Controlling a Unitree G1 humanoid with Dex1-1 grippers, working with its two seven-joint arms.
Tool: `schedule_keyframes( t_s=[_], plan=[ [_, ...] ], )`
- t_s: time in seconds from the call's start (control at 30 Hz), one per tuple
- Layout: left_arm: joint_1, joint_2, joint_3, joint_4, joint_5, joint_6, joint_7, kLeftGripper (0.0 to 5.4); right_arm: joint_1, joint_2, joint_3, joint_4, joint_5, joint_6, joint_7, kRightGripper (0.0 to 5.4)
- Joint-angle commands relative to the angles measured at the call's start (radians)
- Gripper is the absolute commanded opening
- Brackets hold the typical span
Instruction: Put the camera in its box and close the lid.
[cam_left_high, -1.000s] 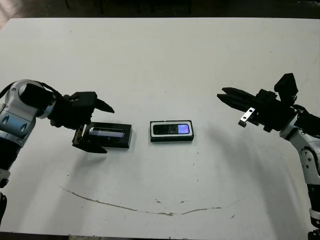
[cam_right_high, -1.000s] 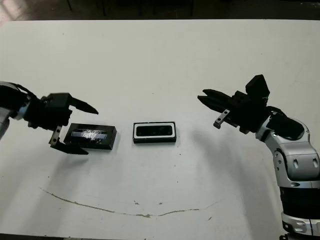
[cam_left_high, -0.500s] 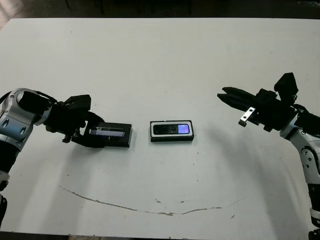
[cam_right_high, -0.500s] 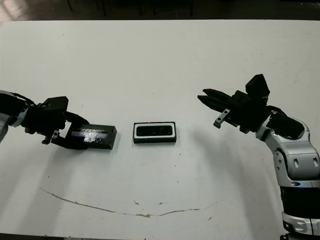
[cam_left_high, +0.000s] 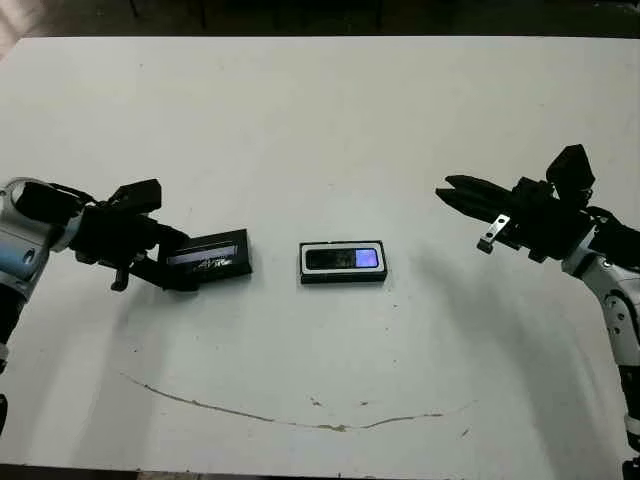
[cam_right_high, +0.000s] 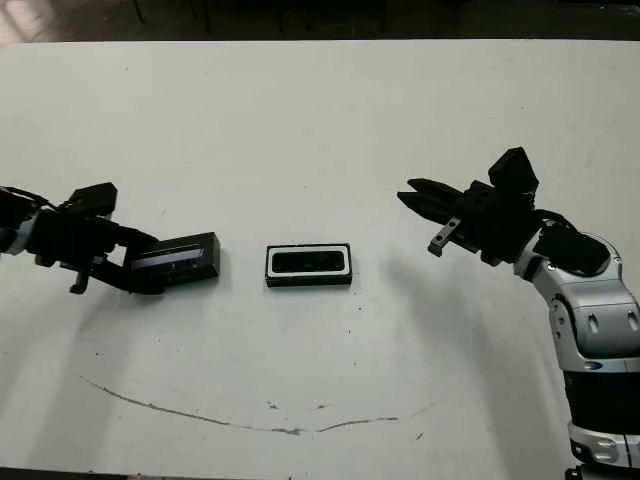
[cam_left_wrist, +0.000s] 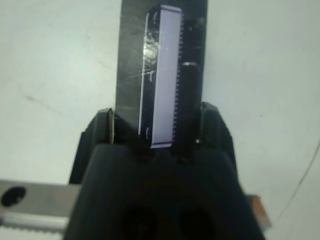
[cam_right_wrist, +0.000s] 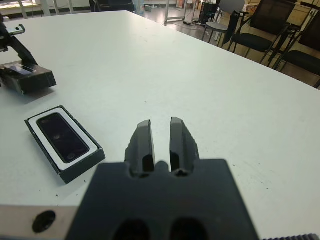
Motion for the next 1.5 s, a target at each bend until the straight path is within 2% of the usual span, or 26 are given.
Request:
schedule_keyframes(
  t_s=[0.03,0.13,0.3,0.57,0.87,1.07,1.33,1.5],
  plan=[
    [0.065,-0.028,0.097,-0.041,-0.077,0.027,0.069,1.46,0.006,0.001,0.007,0.010,-0.002,0.015,-0.007,0.00],
    [0.113,-0.066,0.171,-0.145,-0.135,0.037,0.167,1.46,0.007,0.005,0.009,0.014,-0.004,0.004,-0.007,0.00],
    [0.159,-0.138,0.174,-0.278,-0.175,0.106,0.283,1.46,0.012,0.014,0.015,0.012,-0.007,-0.008,-0.014,0.00],
    [0.168,-0.215,0.102,-0.357,-0.126,0.149,0.425,1.46,0.021,0.017,0.024,-0.006,-0.012,-0.001,-0.028,0.00],
    [0.094,-0.233,-0.033,-0.283,-0.031,0.094,0.385,1.46,0.029,0.014,0.025,-0.008,-0.012,-0.010,-0.022,0.00],
    [0.024,-0.230,-0.117,-0.213,0.025,0.096,0.310,1.46,0.028,0.017,0.023,0.003,-0.004,-0.010,-0.010,0.00],
    [-0.085,-0.266,-0.187,-0.070,0.030,0.052,0.143,1.46,0.031,0.013,0.020,-0.009,-0.002,-0.003,-0.008,0.00],
    [-0.107,-0.271,-0.215,-0.056,0.043,0.044,0.092,1.46,0.032,0.009,0.021,-0.012,-0.002,0.002,-0.006,0.00]
  ],
)
